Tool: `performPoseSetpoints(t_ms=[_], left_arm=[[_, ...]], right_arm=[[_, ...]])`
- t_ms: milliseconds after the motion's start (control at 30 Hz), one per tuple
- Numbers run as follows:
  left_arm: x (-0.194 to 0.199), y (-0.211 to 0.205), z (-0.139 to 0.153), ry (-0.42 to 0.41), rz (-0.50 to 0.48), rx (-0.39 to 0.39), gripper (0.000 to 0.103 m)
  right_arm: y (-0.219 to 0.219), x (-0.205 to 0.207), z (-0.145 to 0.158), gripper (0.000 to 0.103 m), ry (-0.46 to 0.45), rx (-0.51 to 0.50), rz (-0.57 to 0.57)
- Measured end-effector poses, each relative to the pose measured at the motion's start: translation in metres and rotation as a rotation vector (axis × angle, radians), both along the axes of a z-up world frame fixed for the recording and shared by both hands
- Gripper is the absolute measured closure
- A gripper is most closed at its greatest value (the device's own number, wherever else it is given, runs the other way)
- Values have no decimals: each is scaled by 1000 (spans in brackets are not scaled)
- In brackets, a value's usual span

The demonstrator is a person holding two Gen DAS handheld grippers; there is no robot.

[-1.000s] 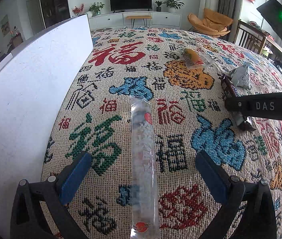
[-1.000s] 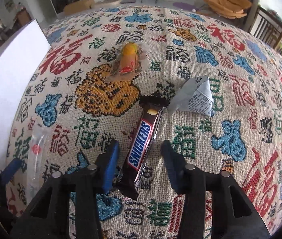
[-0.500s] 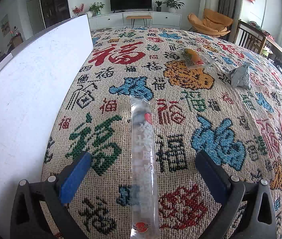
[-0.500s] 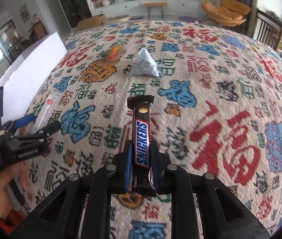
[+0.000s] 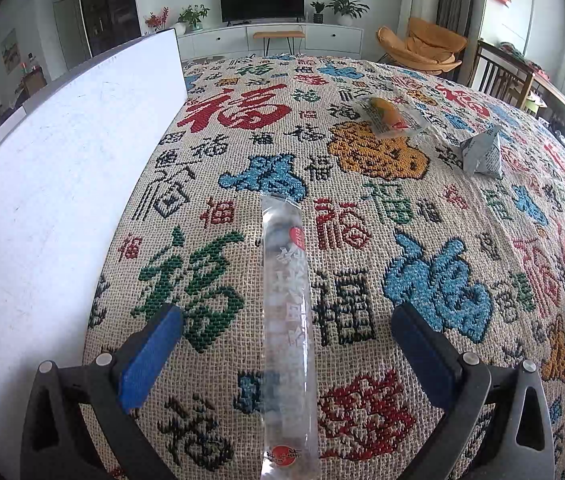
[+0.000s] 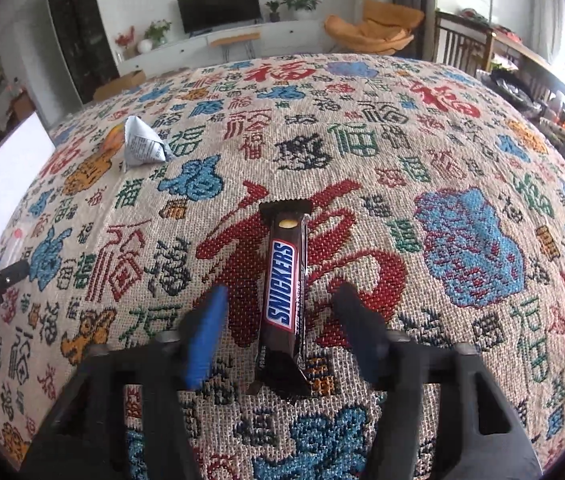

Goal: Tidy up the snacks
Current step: 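Grasp the Snickers bar with the right gripper while the left holds the stick packet, then carry both snacks into the white box and open both grippers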

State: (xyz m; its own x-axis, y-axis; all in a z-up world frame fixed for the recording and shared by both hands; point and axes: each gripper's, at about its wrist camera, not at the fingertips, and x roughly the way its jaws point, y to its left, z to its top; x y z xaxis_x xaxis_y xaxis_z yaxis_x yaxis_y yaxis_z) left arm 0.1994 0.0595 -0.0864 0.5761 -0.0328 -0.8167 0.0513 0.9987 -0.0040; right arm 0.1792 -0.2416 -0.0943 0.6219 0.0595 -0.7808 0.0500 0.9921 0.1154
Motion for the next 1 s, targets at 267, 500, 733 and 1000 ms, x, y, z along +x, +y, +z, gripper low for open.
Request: performPoseSetpoints(t_ms=[267, 500, 733, 1000], left_arm=[[0, 0, 0, 0, 0, 0, 0], [0, -1, 0, 0, 0, -1, 0], [2, 1, 1, 22, -18, -8, 0], [22, 29, 14, 259, -88, -298, 0]], right_arm=[[-4, -5, 0, 19, -24, 46, 12], [7, -3, -4, 17, -3, -19, 21], [13, -2, -5, 16, 9, -56, 22], [-63, 26, 25, 18, 186, 378, -20]])
